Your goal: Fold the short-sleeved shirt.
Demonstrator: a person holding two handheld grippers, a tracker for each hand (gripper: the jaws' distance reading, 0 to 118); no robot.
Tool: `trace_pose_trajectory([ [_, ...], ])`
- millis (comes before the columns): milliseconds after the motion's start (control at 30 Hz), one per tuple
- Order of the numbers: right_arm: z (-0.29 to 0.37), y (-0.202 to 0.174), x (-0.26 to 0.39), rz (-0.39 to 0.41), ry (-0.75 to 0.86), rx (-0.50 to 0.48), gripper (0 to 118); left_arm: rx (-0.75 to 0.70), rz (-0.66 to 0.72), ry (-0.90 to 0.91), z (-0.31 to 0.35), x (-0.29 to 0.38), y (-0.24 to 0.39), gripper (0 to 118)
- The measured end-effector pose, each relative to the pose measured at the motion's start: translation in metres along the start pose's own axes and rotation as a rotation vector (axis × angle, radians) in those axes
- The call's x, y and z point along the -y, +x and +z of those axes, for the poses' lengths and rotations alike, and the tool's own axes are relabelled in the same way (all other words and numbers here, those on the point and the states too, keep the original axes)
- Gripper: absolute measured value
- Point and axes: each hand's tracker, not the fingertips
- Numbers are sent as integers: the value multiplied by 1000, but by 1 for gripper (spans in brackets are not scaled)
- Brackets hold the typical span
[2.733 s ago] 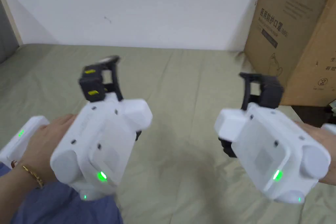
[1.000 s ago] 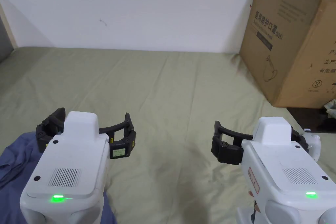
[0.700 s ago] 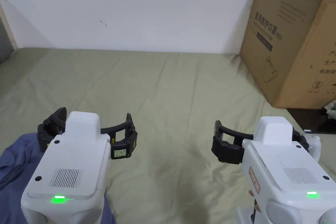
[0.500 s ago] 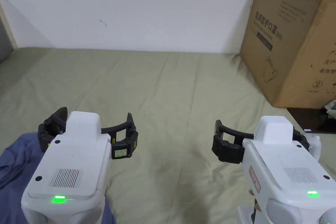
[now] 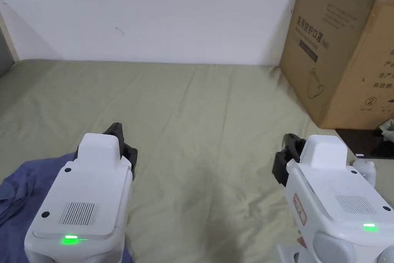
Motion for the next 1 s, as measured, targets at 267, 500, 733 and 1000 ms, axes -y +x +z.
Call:
trace_pose_trajectory([
  [267, 1, 0, -8, 1, 14, -14, 0, 2, 4, -1, -1, -3, 3, 0],
  [500, 1, 2, -7, -5, 7, -19, 0, -12, 19, -2, -1, -2, 0, 0],
  [733, -3, -9, -10, -2, 4, -59, 0, -59, 37, 2, 0, -3, -13, 0],
  [1000, -20, -70, -14, 40, 8, -260, 0, -250, 42, 1, 27, -2, -74, 0],
])
